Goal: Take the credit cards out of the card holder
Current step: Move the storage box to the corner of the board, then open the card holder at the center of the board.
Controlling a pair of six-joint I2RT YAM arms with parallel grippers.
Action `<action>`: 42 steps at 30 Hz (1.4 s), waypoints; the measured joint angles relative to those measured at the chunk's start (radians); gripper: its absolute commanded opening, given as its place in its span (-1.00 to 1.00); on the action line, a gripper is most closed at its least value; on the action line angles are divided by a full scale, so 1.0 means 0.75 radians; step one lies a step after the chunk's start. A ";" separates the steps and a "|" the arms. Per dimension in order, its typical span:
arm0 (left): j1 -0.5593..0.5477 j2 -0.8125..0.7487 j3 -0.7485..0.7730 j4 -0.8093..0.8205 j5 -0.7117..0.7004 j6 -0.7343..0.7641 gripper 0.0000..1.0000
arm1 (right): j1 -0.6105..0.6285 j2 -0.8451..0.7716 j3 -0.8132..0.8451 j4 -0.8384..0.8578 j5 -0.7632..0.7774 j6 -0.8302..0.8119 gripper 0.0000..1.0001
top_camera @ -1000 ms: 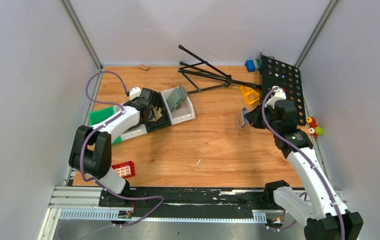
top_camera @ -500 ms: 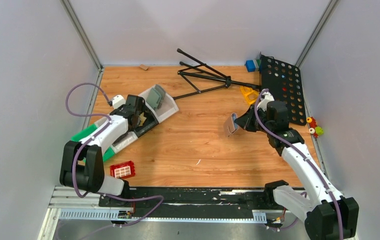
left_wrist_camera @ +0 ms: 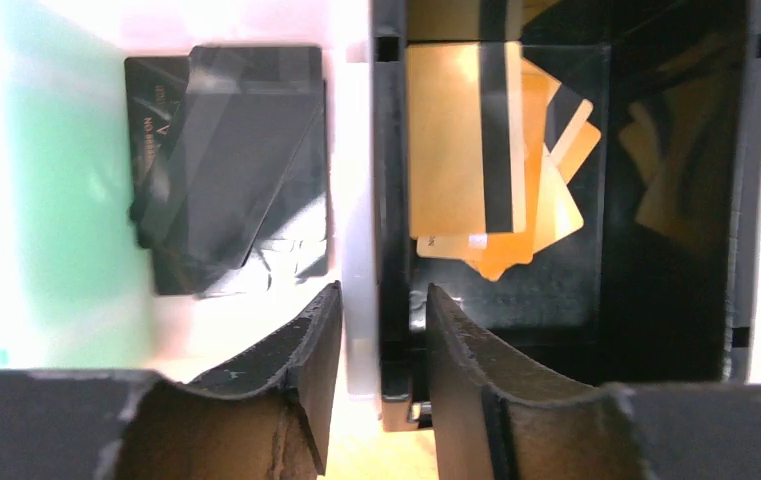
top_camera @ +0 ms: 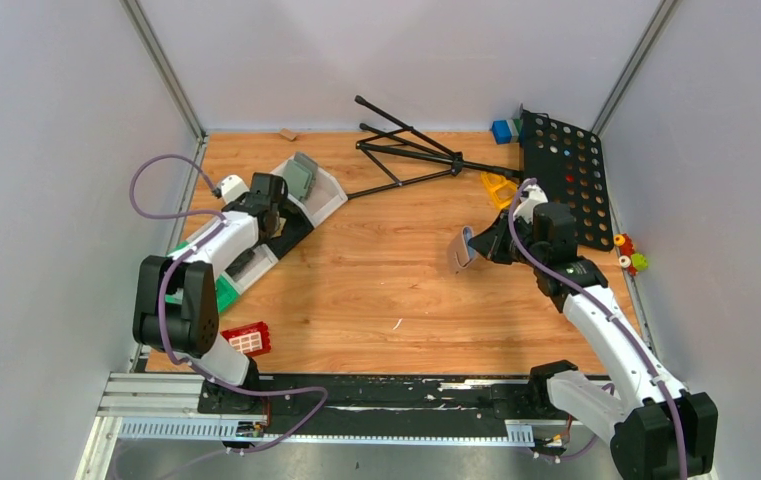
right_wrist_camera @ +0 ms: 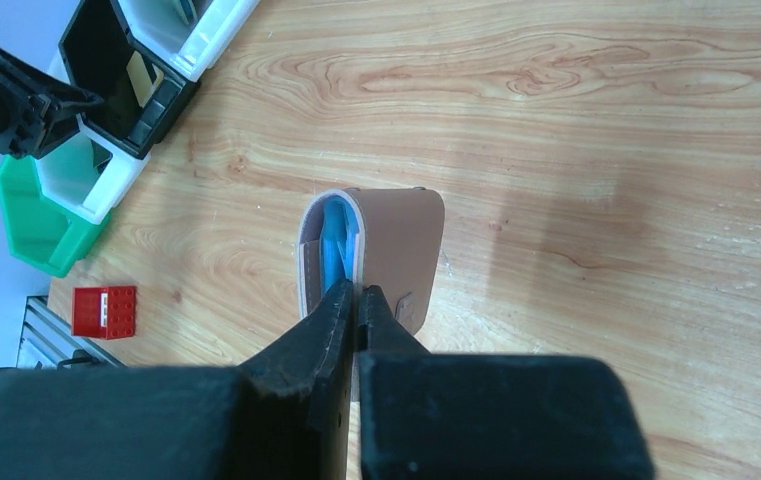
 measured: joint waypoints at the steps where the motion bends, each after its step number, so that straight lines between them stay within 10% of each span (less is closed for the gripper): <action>1: 0.000 0.007 0.006 0.023 0.011 0.018 0.02 | 0.001 0.001 -0.001 0.004 -0.004 0.001 -1.00; 5: -0.002 0.004 0.014 0.094 0.077 0.082 0.70 | 0.011 0.009 -0.014 0.043 -0.021 0.009 -1.00; 9: -0.025 -0.044 -0.021 0.171 0.161 0.130 0.78 | 0.039 0.060 -0.022 0.083 -0.052 0.015 -1.00; 22: -0.354 -0.580 -0.209 0.420 0.805 0.598 0.91 | 0.131 0.357 -0.013 0.317 -0.359 0.121 -1.00; 36: -0.516 -0.407 -0.453 1.064 1.640 0.606 0.89 | 0.170 0.572 0.290 0.159 -0.957 -0.060 -1.00; 42: -0.552 -0.392 -0.453 1.245 1.799 0.553 0.51 | 0.222 0.586 0.362 0.096 -1.040 -0.098 -1.00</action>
